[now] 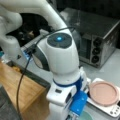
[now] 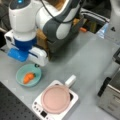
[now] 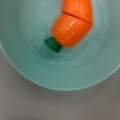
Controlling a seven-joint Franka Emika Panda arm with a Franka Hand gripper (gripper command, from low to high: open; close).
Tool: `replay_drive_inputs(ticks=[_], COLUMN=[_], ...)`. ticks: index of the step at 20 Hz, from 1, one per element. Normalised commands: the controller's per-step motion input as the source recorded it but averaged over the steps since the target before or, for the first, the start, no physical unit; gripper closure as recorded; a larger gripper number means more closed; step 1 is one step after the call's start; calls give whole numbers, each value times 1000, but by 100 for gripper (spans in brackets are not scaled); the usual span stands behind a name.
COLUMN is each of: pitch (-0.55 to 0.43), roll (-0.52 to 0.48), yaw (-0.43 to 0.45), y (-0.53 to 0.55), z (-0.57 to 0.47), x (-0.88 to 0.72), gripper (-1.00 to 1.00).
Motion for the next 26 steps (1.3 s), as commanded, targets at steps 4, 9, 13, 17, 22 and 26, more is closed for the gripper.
replay_drive_inputs(ticks=[4, 9, 13, 17, 22, 26], pitch=[190, 179, 150, 99, 81, 58], roll=[-18, -9, -3, -3, -24, -28], yaw=[-52, -99, -83, -92, -110, -119], y=[-87, -53, -43, -22, -3, -2], z=[-65, 17, 22, -27, -21, 11], x=[396, 378, 332, 302, 256, 231], gripper=[-100, -100, -100, -100, -100, -100])
